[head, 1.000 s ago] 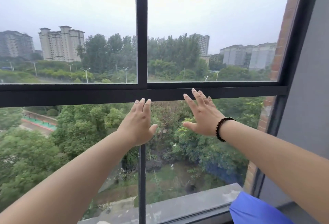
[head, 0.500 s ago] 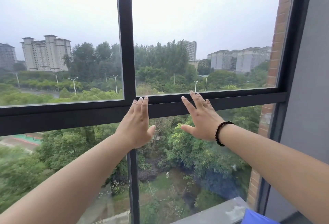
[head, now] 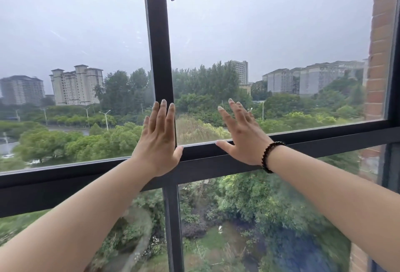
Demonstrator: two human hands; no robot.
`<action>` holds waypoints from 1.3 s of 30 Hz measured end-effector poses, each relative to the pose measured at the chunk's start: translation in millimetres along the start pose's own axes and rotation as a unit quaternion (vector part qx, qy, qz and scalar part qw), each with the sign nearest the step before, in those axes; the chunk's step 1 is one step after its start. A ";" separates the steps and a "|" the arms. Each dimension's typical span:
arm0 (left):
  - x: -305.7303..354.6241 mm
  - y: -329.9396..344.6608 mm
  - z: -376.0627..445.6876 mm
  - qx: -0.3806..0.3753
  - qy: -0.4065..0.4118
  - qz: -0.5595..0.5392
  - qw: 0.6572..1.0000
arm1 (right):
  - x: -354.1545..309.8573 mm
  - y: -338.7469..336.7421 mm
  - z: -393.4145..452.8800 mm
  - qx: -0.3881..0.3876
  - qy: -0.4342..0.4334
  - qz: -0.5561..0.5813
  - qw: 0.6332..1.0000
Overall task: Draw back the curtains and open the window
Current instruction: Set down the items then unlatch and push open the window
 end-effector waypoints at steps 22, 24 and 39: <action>14.0 -73.4 157.3 0.154 -0.107 0.100 0.977 | 65.7 -101.6 190.4 0.203 -0.183 0.024 0.962; 14.4 -78.3 168.7 0.163 -0.111 0.101 0.975 | 69.5 -106.9 199.9 0.208 -0.185 0.030 0.960; -19.5 -100.0 215.3 0.209 -0.110 0.140 0.962 | 26.2 -145.7 280.4 0.304 -0.217 0.002 0.928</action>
Point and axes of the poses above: each hand's wrist, its own z-axis towards the middle knuckle, its own y-axis out of the palm, x = y × z, the point moved 5 cm from there along z, towards the middle knuckle, and after that the axes turned 3 degrees about -y, right-handed, at the moved point
